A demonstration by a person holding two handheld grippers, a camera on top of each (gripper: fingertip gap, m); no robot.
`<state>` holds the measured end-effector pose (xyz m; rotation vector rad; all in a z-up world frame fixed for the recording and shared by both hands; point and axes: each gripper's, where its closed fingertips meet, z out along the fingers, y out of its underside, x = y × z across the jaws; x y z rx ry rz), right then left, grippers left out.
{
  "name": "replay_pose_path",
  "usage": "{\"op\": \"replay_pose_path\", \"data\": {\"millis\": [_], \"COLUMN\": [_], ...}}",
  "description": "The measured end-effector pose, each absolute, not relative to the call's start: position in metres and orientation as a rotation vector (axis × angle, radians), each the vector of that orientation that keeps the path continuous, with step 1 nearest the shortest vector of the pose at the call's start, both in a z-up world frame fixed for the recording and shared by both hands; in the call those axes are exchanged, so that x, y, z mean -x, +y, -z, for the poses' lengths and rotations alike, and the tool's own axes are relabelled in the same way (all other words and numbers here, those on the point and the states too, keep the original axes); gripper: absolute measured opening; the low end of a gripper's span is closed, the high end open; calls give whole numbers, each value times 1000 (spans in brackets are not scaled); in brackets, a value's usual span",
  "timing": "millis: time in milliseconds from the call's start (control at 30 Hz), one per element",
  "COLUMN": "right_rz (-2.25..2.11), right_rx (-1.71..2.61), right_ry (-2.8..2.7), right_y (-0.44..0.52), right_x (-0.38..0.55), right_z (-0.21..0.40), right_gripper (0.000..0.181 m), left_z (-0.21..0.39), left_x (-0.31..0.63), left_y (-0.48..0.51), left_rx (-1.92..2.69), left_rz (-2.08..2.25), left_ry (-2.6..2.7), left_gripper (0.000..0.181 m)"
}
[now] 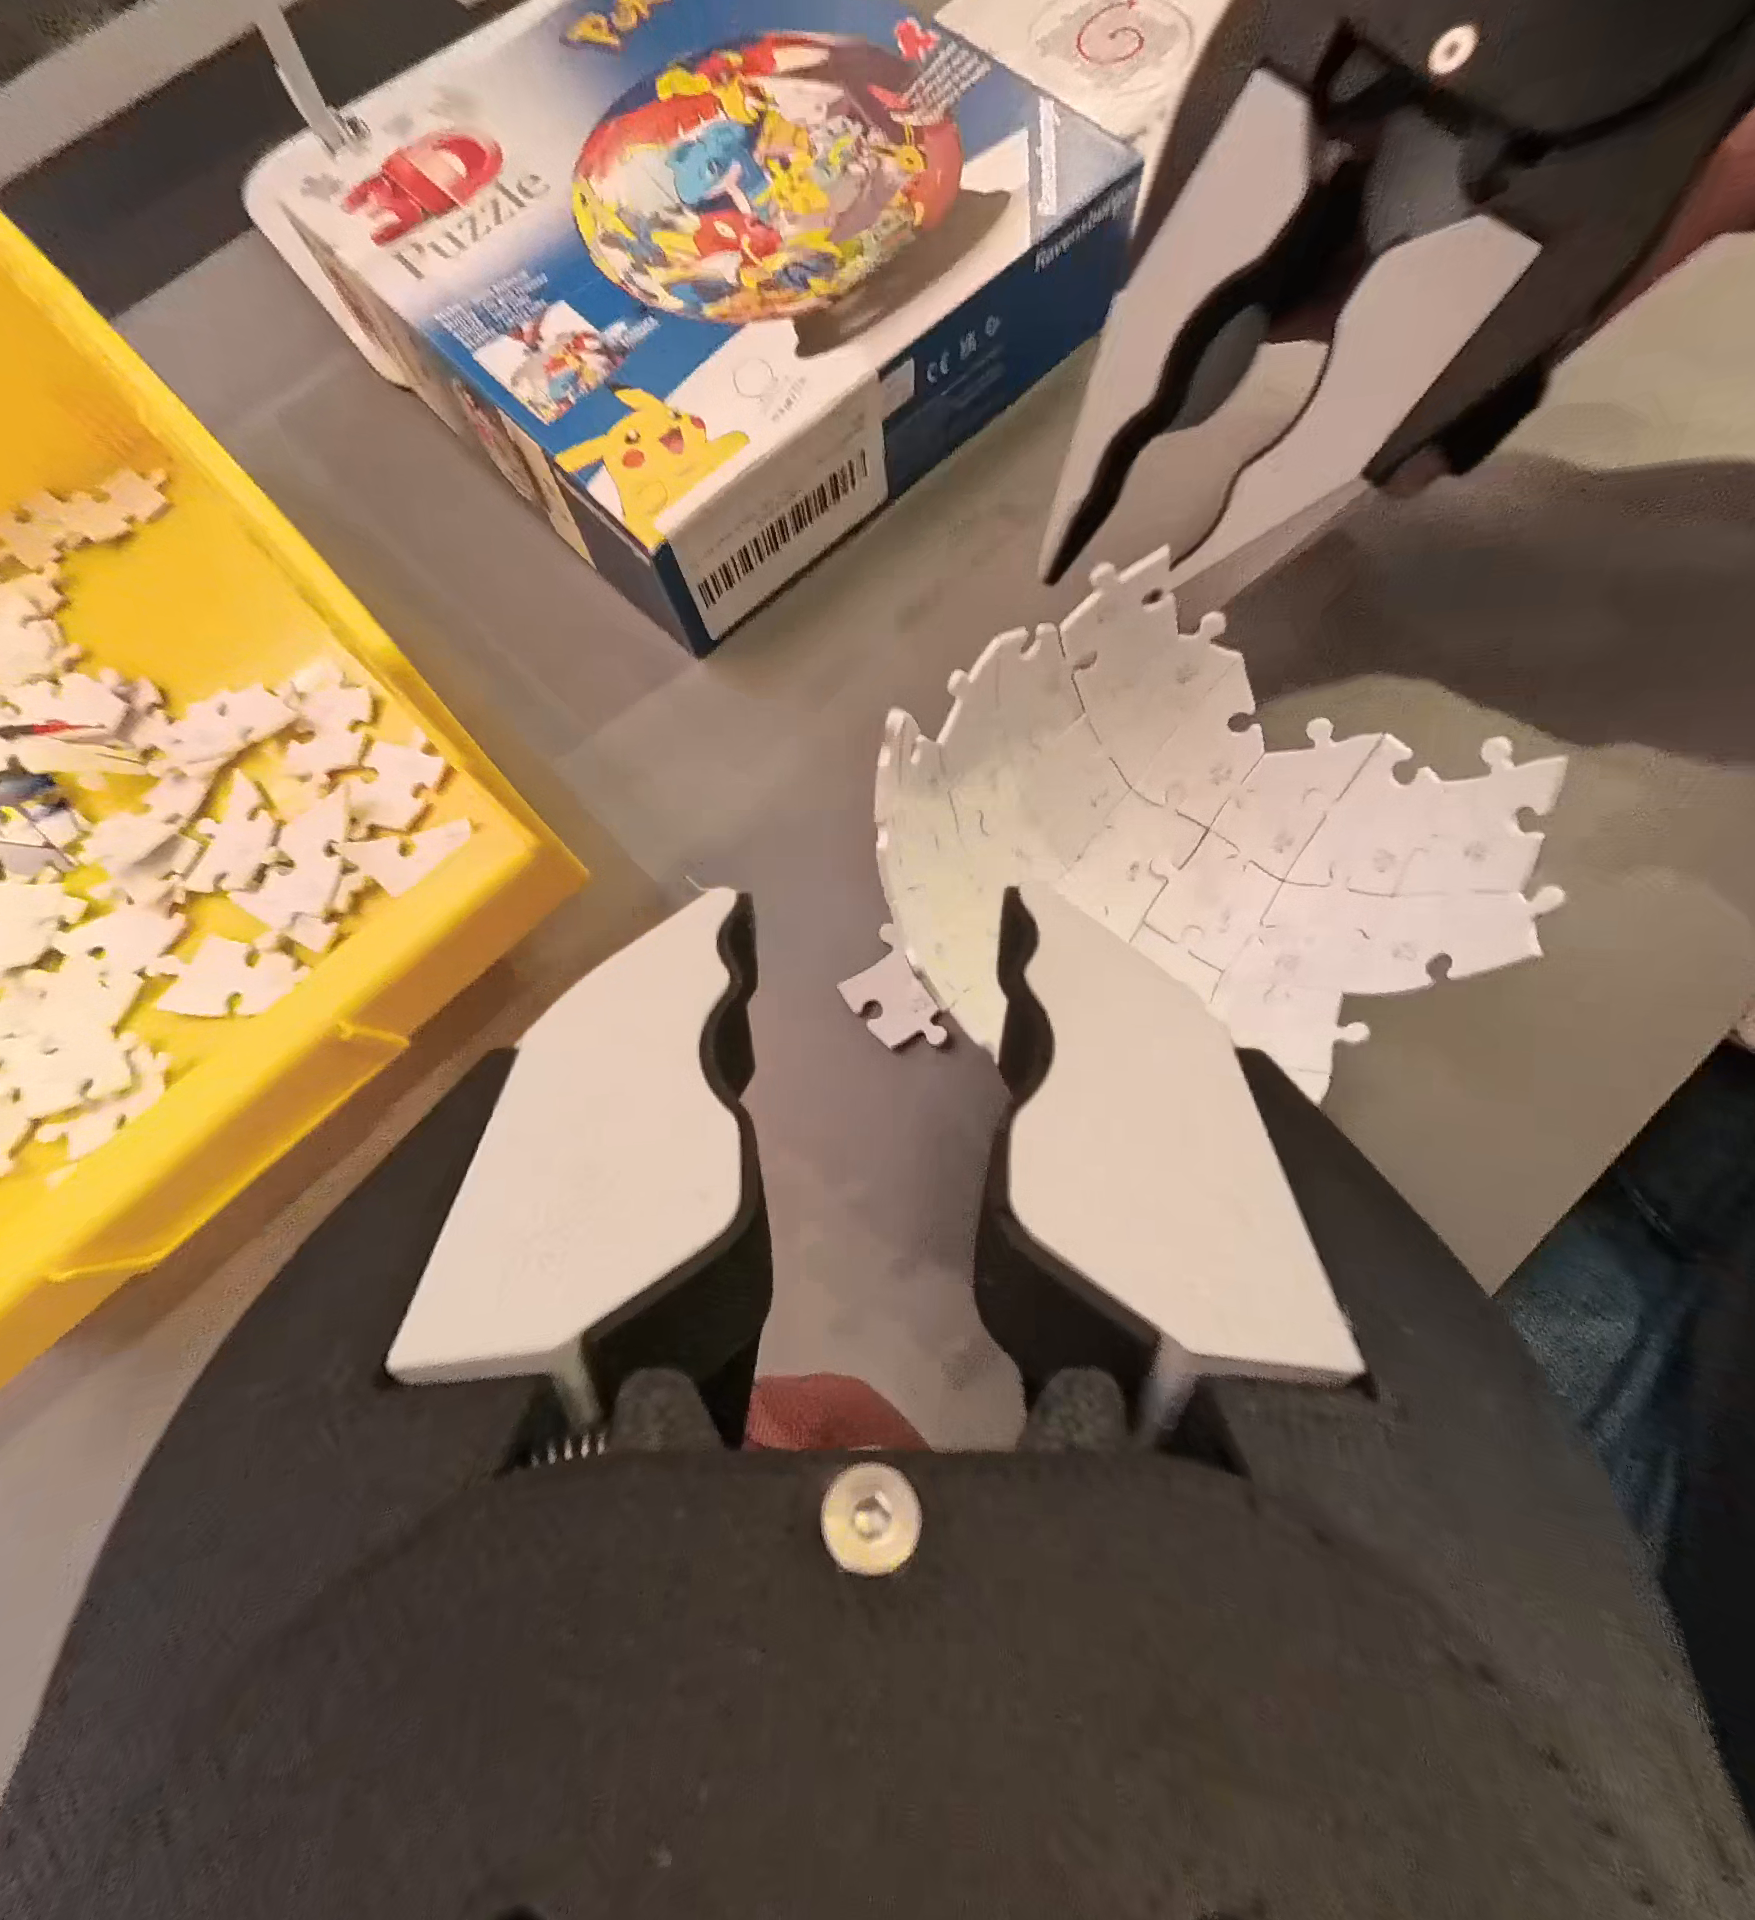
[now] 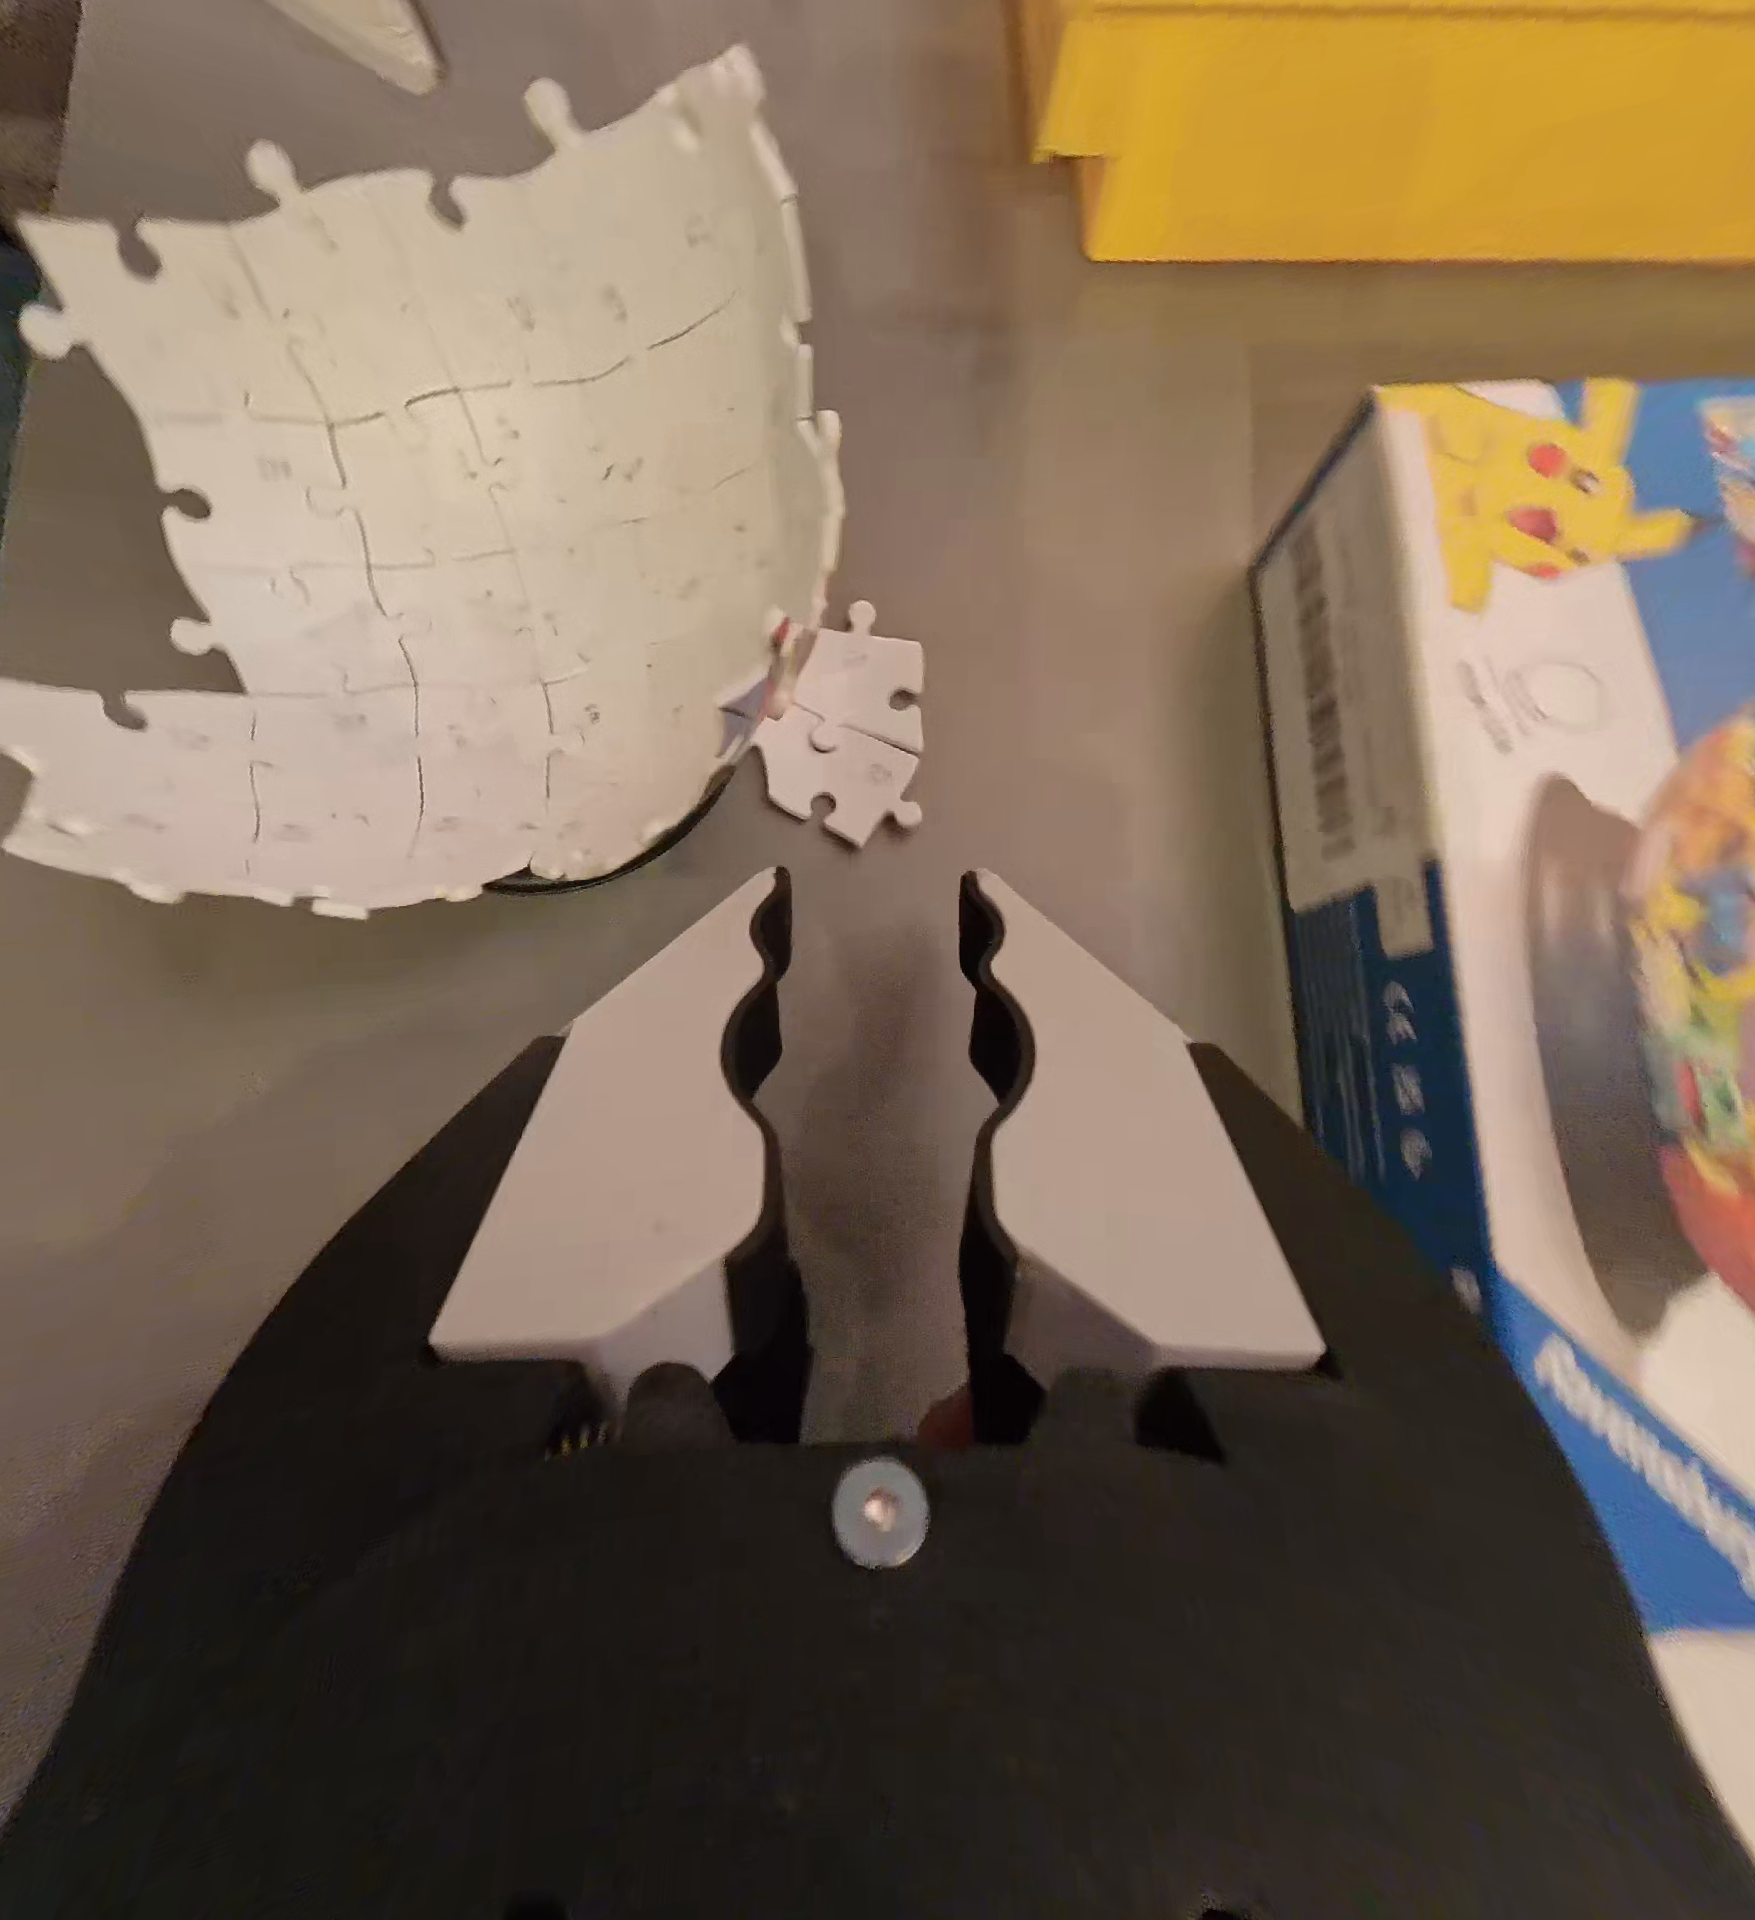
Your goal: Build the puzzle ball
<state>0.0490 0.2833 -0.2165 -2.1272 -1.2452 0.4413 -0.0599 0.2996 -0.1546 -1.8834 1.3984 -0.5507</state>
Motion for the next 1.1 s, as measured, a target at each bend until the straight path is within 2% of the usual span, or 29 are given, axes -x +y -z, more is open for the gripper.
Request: {"op": "replay_pose_path", "data": {"millis": [233,300,467,1100], "right_rz": [-524,-588,-643,-590], "right_rx": [2019,2019,2054,2188], "right_ry": [-1496,-1487,-1433,-1146], "right_y": [291,292,294,238], "right_x": [-24,-19,-20,-104], "right_z": [232,233,232,209], "right_gripper": [39,32,31,31], "left_z": [166,167,166,153], "left_x": [54,53,54,54], "left_y": [298,301,312,307], "left_rx": [1872,1883,1878,1834], "left_rz": [658,688,728,681], "left_ry": [1405,1383,1330,1387], "left_gripper": [44,44,42,44]}}
